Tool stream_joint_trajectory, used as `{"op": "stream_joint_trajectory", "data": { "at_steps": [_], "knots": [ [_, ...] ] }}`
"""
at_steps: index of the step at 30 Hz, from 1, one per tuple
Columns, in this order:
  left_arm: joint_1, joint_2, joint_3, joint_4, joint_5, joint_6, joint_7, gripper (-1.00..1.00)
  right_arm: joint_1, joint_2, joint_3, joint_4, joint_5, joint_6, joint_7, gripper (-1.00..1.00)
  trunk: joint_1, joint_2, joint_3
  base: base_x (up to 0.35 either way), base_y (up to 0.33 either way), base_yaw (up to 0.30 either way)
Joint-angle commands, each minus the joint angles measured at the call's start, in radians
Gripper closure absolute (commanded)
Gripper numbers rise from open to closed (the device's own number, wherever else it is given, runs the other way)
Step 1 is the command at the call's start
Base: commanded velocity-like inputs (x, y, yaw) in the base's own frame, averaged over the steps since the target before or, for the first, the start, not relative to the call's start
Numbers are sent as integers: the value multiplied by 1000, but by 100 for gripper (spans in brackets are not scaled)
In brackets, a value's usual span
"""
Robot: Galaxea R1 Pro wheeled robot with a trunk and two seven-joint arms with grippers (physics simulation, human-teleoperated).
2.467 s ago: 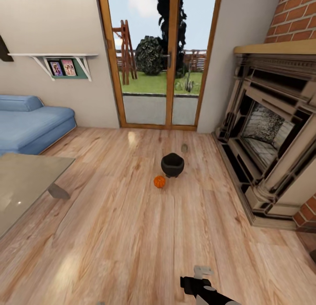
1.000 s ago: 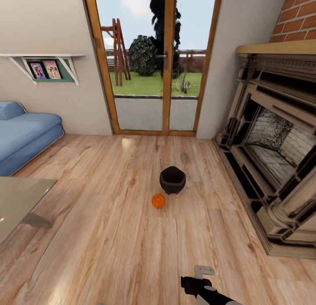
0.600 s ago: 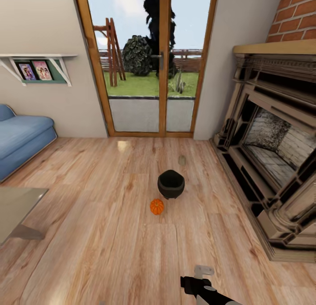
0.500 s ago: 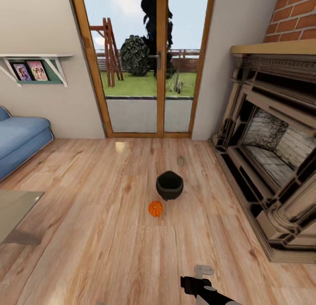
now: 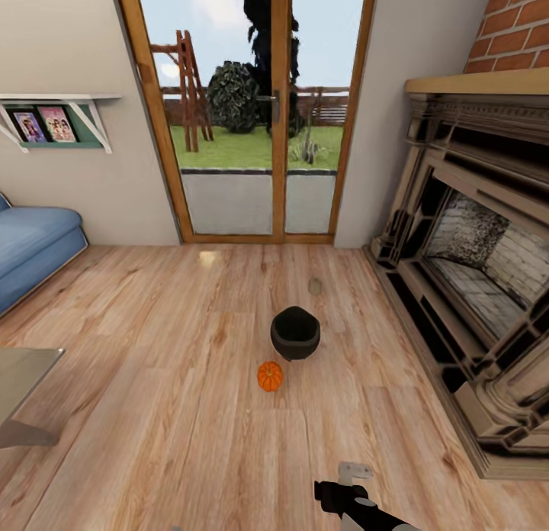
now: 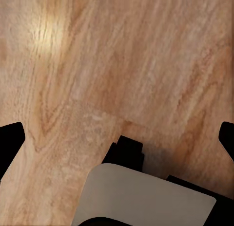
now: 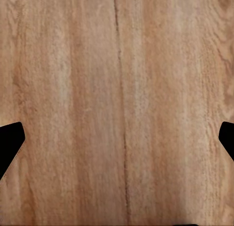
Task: Place each of the two pumpkins and all three candles from the living room inside a cabinet in the living room (use any cabinet), then make sure every cabinet is closed, and position the cauldron so it is next to a table in the living room.
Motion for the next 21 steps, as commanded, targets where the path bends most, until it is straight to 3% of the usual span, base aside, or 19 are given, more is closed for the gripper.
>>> {"op": "stream_joint_trajectory", "data": {
  "at_steps": [1,8,21],
  "knots": [
    [0,0,-8,-2,8,3,6,-100,-1,0,-7,1,-2,-4,-1,-100,0,0,-1,266,81,0],
    [0,1,-8,-2,8,3,6,-100,-1,-4,-8,1,-3,-5,-1,-100,0,0,-1,236,36,0],
    [0,1,-8,-2,8,3,6,-100,-1,-5,-12,-4,-11,-8,30,-100,0,0,-1,23,2,0]
  ]
}}
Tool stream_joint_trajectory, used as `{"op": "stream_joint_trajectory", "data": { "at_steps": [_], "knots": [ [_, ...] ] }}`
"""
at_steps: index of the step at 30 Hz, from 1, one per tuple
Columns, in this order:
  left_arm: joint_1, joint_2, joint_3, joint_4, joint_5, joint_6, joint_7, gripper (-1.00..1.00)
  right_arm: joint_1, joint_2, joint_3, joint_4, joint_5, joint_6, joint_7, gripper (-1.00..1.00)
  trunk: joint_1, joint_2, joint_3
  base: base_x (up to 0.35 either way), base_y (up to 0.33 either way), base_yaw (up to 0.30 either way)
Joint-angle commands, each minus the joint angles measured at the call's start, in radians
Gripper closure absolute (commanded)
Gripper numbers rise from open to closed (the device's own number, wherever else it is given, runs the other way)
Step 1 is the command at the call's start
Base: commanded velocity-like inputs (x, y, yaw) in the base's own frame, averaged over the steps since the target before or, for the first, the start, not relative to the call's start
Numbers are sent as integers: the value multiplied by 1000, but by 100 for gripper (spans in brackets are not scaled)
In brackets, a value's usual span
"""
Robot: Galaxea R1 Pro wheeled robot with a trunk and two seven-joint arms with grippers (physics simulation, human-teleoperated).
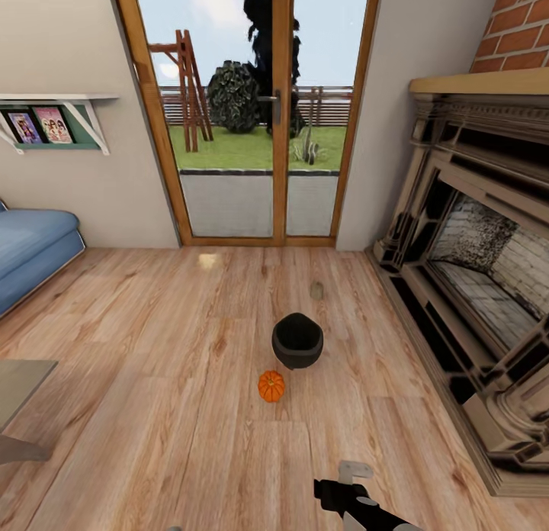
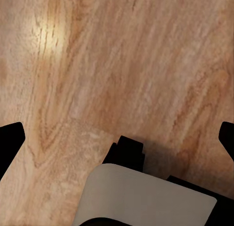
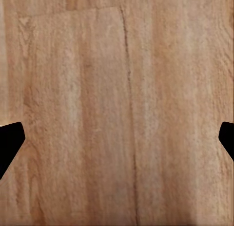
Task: Place each of the two pumpkins and all three candles from the living room inside a cabinet in the living room (use any cabinet), then make sure every cabinet is closed, and position the cauldron so it is next to a table in the living room.
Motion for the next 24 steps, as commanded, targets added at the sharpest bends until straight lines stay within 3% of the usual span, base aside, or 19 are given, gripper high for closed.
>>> {"op": "stream_joint_trajectory", "data": {
  "at_steps": [1,9,15,19,24],
  "knots": [
    [0,0,-8,-2,8,3,6,-100,-1,0,-8,0,-3,-5,9,-100,0,0,-1,0,0,0],
    [0,2,-7,-2,9,3,5,-100,-1,0,-10,-3,-5,-5,143,-100,0,0,-1,0,0,0],
    [0,4,-6,-2,11,3,5,-100,-1,0,-11,-3,-10,-4,329,-100,0,0,-1,0,0,0],
    [0,4,-6,-2,12,3,-1,-100,-1,-1,-12,-3,-12,-5,381,-100,0,0,-1,0,0,0],
    [0,8,-6,-2,16,4,-54,-100,-1,-1,-11,-3,-10,-7,410,-100,0,0,-1,0,0,0]
  ]
}}
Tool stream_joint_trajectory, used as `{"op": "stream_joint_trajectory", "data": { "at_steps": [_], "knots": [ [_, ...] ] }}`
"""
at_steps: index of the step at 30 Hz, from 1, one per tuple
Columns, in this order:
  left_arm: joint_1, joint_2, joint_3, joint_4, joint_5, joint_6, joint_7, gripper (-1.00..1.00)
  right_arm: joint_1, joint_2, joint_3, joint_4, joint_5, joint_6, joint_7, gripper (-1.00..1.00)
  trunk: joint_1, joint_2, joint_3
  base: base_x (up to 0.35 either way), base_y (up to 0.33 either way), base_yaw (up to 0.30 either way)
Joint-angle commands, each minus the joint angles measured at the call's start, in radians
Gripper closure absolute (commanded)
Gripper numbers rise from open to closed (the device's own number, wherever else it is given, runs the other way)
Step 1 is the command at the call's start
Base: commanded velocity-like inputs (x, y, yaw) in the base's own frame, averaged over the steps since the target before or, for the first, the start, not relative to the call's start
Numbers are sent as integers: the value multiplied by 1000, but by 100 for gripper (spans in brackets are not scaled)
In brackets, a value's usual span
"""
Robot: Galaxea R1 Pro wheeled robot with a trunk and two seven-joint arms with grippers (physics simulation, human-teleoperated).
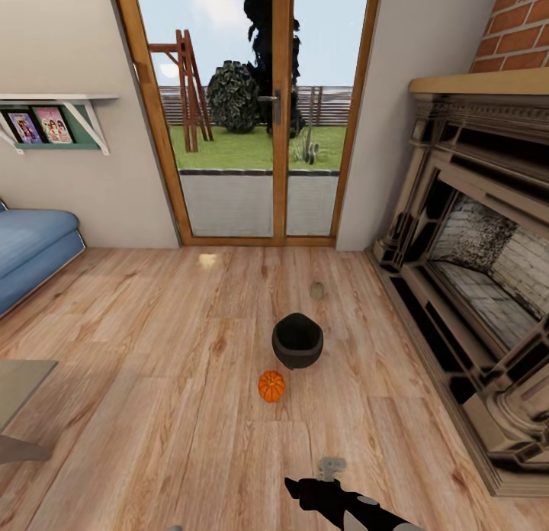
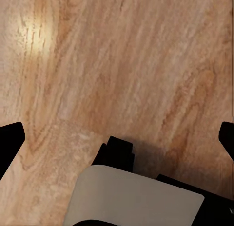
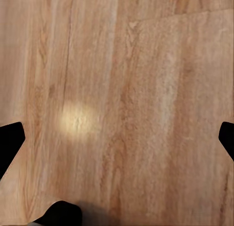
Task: Place each of the two pumpkins and all three candles from the living room inside a cabinet in the living room (use any cabinet), then make sure every cabinet is closed, and position the cauldron so it is next to a table in the living room.
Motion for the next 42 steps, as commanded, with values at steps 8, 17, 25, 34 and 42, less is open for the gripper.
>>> {"op": "stream_joint_trajectory", "data": {
  "at_steps": [8,17,25,34,42],
  "knots": [
    [0,4,-8,-2,12,2,-7,-100,-1,-40,-8,9,-5,0,296,-100,0,0,-1,0,0,0],
    [0,2,-8,-2,10,2,-8,-100,-1,-61,-8,10,-4,-2,469,-100,0,0,-1,0,0,0],
    [0,1,-8,-2,11,2,-8,-100,0,-61,-7,11,-3,-2,496,-100,0,0,-1,0,0,0],
    [0,4,-6,-2,12,3,-42,-100,1,-61,-6,11,-1,-1,492,-100,0,0,-1,0,0,0],
    [0,31,2,-2,18,8,-182,-100,1,-51,5,10,34,1,372,-100,0,0,-1,0,0,0]
  ]
}}
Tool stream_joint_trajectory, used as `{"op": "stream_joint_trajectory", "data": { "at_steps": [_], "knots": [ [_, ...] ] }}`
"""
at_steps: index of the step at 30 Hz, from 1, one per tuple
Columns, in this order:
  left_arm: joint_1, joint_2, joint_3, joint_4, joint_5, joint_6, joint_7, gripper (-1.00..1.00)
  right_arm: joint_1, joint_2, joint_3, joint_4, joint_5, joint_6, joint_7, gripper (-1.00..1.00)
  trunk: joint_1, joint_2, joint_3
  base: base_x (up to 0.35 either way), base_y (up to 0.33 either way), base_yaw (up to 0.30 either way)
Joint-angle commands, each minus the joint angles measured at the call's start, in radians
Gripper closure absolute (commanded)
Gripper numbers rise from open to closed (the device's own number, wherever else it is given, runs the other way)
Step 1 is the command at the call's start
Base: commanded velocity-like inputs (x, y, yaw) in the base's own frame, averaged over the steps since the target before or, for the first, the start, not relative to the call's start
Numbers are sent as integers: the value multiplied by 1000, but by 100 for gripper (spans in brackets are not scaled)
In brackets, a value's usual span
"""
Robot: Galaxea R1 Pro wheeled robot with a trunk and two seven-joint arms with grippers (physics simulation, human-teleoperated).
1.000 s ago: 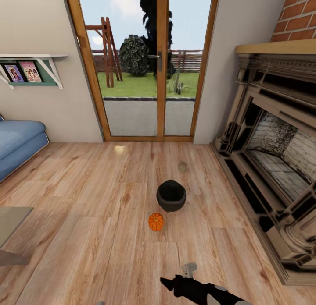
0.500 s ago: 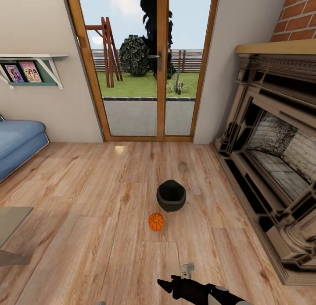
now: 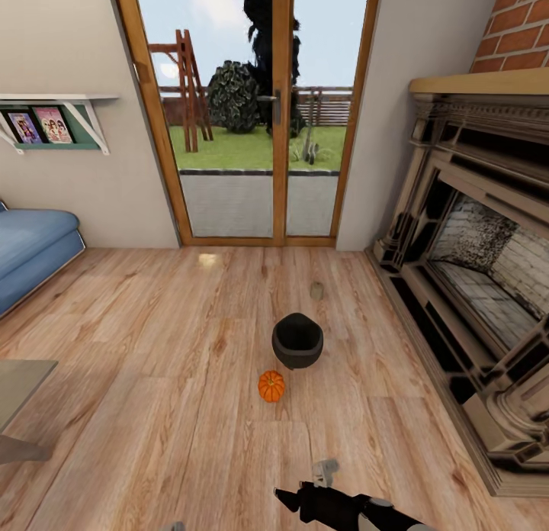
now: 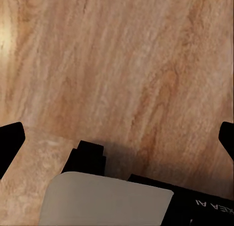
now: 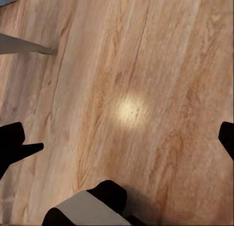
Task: Place each of the two pumpkins and all three candles from the living room inside a cabinet in the living room (use any cabinet), then make sure every cabinet is closed, and position the cauldron so it is next to a table in the living room.
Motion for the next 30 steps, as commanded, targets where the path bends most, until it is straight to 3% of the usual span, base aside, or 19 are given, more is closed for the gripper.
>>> {"op": "stream_joint_trajectory", "data": {
  "at_steps": [1,4,7,16,19,22,25,30],
  "knots": [
    [0,3,-7,-2,9,4,-6,-100,0,2,-3,1,33,-1,-62,-100,0,0,-1,0,0,0],
    [0,6,-6,-2,9,4,-20,-100,12,13,1,0,138,-2,-207,-100,0,0,-1,0,0,0],
    [0,6,-6,-2,9,6,-24,-100,23,24,2,-2,186,-1,-259,-100,0,0,-1,0,0,0],
    [0,4,-7,-2,8,7,-26,-100,26,52,3,-26,204,57,-278,-100,0,0,-1,0,0,0],
    [0,3,-8,-2,8,8,-26,-100,24,64,1,-204,203,209,-266,-100,0,0,-1,0,0,0],
    [0,4,-7,-2,8,8,-26,-100,27,66,1,-486,200,429,-198,-100,0,0,-1,0,0,0],
    [0,4,-7,-2,8,8,-26,-100,28,65,1,-657,195,549,-150,-100,0,0,-1,0,0,0],
    [0,4,-7,-2,7,6,-26,-100,29,61,0,-824,151,652,-122,-100,0,0,-1,0,0,0]
  ]
}}
